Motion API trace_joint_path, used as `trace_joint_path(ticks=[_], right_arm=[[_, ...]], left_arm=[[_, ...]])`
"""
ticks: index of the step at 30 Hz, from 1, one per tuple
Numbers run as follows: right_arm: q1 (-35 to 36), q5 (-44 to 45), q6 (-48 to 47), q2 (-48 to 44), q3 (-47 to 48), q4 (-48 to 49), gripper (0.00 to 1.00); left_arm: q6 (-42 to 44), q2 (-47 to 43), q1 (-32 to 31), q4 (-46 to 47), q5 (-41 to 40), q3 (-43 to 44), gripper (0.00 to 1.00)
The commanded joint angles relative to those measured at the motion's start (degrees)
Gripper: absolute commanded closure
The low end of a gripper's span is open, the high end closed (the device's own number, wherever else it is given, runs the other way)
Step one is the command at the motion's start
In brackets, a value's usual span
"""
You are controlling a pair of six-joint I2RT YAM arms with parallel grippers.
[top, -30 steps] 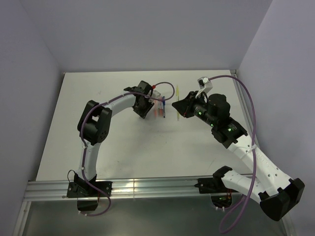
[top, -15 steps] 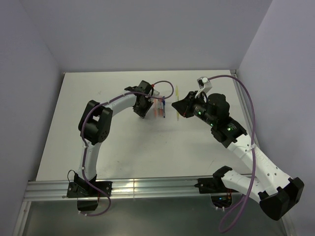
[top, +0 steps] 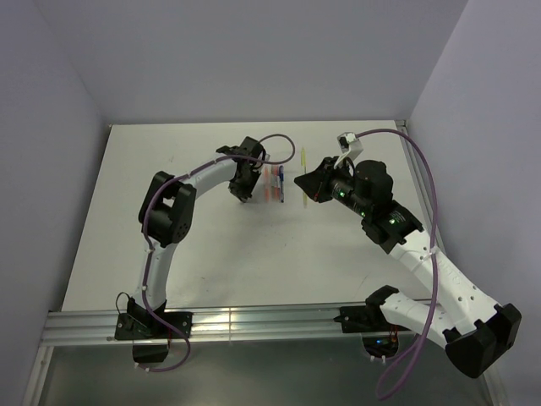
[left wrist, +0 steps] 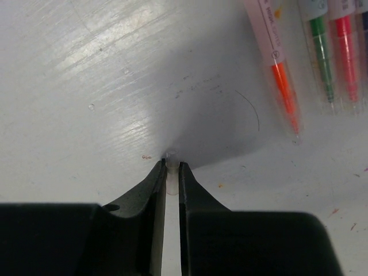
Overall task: Insert the pens into the pen caps
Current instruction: Insert the pen cap onto the pen.
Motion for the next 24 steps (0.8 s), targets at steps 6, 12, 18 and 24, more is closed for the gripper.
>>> trace_joint_path(ticks=[6, 12, 18, 24], right_arm=[[-0.47, -0.73, -1.34, 0.47, 0.88, 1.02, 1.00], [-0.47, 0.15, -2.30, 0.47, 0.97, 1.02, 1.00], [-0.47, -0.99, -2.83, -0.31, 1.41, 1.46, 1.00], [-0.47, -4.51, -2.48, -1.81, 0.53, 4.53, 1.00]], left_arm=[[-10.30, 3.02, -1.35, -0.92, 3.67, -3.35, 1.00], [-12.93, -4.01, -0.56, 3.58, 10.80, 1.12, 1.00], [-21.70, -15.69, 0.58, 17.01, 22.04, 2.45, 1.00], [-42.16, -28.53, 6.11, 50.92, 38.02, -11.24, 1.00]])
